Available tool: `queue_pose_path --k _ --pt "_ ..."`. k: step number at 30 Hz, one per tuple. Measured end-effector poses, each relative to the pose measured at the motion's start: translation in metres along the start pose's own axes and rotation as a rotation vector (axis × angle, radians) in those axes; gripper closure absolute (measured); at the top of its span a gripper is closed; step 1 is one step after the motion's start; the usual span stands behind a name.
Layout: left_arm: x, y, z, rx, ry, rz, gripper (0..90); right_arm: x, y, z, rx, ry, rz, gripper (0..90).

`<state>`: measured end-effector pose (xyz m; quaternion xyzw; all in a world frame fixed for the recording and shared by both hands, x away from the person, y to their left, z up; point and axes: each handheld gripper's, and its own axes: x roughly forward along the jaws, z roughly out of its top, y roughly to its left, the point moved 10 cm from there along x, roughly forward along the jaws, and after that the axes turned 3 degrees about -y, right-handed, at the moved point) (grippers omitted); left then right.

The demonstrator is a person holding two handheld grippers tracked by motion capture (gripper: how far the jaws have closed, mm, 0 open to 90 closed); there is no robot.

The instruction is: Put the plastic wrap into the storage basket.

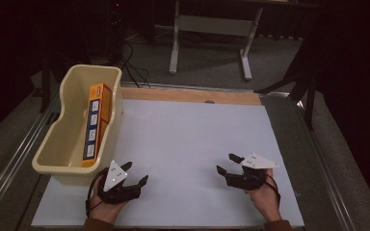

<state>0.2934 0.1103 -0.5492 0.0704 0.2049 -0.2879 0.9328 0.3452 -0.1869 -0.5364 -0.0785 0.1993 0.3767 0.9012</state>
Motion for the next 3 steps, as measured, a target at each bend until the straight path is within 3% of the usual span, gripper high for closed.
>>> queue_pose_path --k 3 --pt "0.0013 0.0002 -0.0013 0.002 0.011 0.004 28.0 -0.0121 -0.0078 -0.0060 0.031 -0.017 -0.025 30.7"
